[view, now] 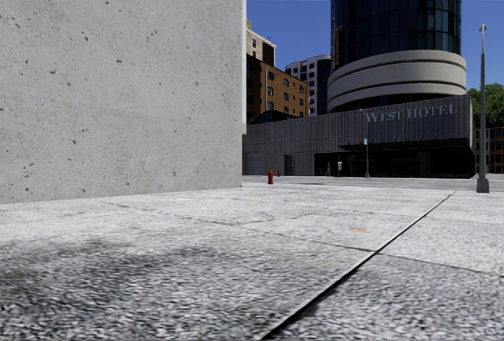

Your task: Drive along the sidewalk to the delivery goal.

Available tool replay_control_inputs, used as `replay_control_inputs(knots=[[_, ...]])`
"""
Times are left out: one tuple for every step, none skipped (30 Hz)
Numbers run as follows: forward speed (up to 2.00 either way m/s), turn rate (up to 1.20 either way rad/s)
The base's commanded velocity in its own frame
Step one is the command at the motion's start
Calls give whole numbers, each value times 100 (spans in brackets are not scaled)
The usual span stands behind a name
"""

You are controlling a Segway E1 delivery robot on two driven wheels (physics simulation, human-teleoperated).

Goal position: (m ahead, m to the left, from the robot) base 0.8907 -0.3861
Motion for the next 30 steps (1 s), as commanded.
replay_control_inputs(knots=[[200,0],[200,0],[200,0],[200,0],[200,0],[200,0],[200,0],[200,0],[200,0],[200,0],[200,0],[200,0],[200,0],[200,0],[200,0],[200,0],[200,0],[200,0],[200,0],[200,0],[200,0],[200,0],[200,0],[198,0],[0,0],[0,0],[0,0],[0,0],[0,0],[0,0]])
